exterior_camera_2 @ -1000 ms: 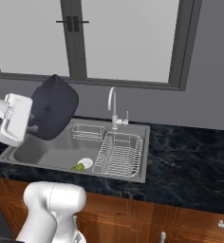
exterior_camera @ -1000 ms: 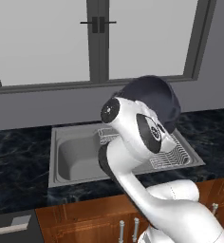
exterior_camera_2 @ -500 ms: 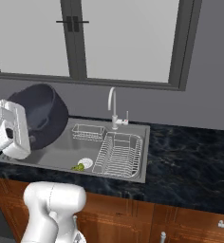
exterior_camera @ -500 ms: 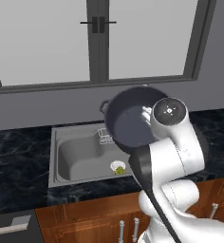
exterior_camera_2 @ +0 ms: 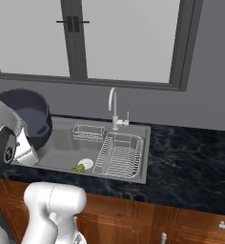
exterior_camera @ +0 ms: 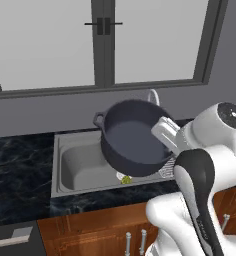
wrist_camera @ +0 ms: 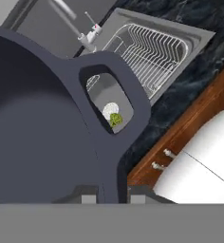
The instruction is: Dump the broccoli from the pot into the sink. Then turn on the water and wash the broccoli. Then turn off the water and put the broccoli back in the pot.
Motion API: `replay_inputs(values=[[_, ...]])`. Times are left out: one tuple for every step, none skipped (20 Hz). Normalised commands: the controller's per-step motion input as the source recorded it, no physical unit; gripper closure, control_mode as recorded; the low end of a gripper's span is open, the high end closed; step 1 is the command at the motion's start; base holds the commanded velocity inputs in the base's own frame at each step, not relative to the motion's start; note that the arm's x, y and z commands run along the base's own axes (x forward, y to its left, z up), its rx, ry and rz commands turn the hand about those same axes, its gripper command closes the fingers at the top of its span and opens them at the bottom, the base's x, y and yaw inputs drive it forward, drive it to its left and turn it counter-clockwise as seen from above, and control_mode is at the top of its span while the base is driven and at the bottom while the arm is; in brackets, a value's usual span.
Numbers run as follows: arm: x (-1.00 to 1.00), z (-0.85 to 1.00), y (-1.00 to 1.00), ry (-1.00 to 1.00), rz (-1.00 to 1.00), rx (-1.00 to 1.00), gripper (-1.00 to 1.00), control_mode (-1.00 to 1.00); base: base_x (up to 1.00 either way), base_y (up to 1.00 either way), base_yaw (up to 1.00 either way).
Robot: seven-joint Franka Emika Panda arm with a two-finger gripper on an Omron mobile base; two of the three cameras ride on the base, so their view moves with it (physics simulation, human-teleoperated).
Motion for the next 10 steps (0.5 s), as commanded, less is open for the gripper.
replay_inputs(values=[[0.0, 0.0, 0.29, 0.15, 0.31, 0.18, 1.0, -1.0, 0.0, 0.0, 0.0], [0.0, 0.0, 0.36, 0.16, 0.29, 0.16, 1.0, -1.0, 0.0, 0.0, 0.0], [0.0, 0.0, 0.46, 0.18, 0.25, 0.13, 1.0, -1.0, 0.0, 0.0, 0.0], [0.0, 0.0, 0.53, 0.21, 0.2, 0.12, 1.0, -1.0, 0.0, 0.0, 0.0], [0.0, 0.0, 0.6, 0.23, 0.15, 0.09, 1.0, -1.0, 0.0, 0.0, 0.0], [0.01, 0.0, 0.65, 0.24, 0.11, 0.06, 1.0, -1.0, 0.0, 0.0, 0.0], [0.01, 0.0, 0.68, 0.23, 0.09, 0.03, 1.0, -1.0, 0.0, 0.0, 0.0], [0.04, 0.0, 0.67, 0.21, 0.07, 0.03, 1.0, -1.0, 0.0, 0.0, 0.0], [0.06, 0.0, 0.68, 0.19, 0.05, 0.01, 1.0, -1.0, 0.0, 0.0, 0.0], [0.06, 0.0, 0.69, 0.2, 0.04, 0.0, 1.0, -1.0, 0.0, 0.0, 0.0]])
